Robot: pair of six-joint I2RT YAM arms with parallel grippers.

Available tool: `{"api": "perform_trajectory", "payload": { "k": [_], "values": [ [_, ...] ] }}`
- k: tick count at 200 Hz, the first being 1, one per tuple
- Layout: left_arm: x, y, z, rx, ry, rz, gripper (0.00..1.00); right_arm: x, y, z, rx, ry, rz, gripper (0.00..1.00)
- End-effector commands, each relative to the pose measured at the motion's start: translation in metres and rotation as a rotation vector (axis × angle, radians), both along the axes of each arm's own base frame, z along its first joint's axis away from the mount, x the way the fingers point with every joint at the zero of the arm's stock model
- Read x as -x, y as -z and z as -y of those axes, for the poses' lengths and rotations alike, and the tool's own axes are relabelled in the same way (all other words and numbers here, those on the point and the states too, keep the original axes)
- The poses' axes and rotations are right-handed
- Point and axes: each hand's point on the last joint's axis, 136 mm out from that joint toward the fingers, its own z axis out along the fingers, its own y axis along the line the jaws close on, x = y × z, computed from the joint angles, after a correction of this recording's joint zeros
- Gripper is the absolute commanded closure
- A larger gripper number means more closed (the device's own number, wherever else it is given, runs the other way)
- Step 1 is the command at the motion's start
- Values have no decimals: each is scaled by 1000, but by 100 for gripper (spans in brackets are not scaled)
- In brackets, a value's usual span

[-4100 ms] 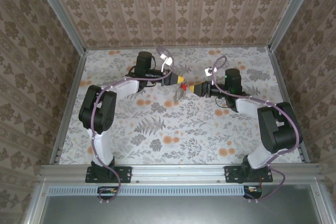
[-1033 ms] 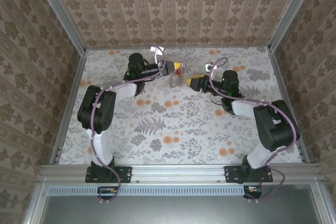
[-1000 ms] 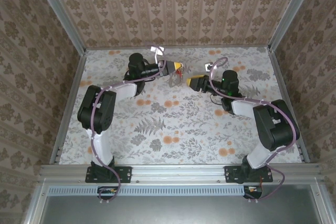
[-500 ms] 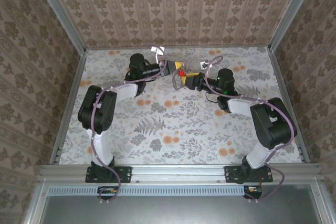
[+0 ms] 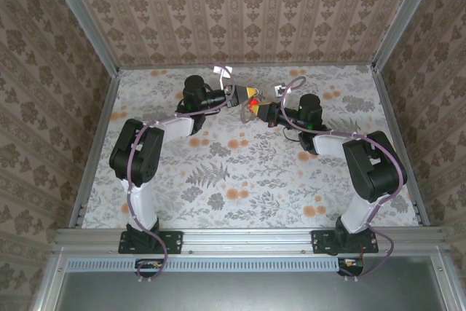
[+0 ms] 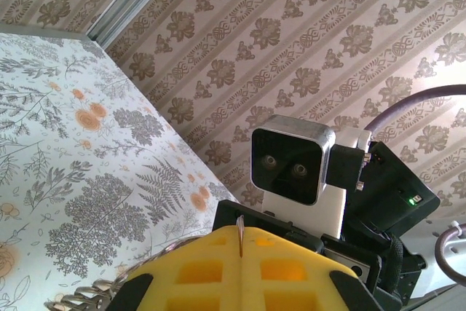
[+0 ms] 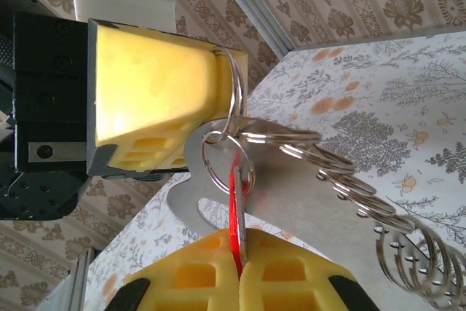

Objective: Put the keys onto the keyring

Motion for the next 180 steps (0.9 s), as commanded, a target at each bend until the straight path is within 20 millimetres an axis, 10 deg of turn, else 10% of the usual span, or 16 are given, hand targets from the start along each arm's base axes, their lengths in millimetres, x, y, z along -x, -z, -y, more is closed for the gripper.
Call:
{"api": "perform_trajectory", "payload": {
  "k": [1,85,121,180],
  "values": [
    [0,-11,0,23,-3,46,100,7,-4,-8,-3,-58,14,100],
    [1,-11,1,23,2,49,100,16,11,-17,53,-149,-51,100],
    [1,-10,0,22,2,50,100,15,11,10,60,-67,-65,62],
    [1,-8,0,21,2,46,100,2,-26,47,-30,99,-34,57]
  ]
}}
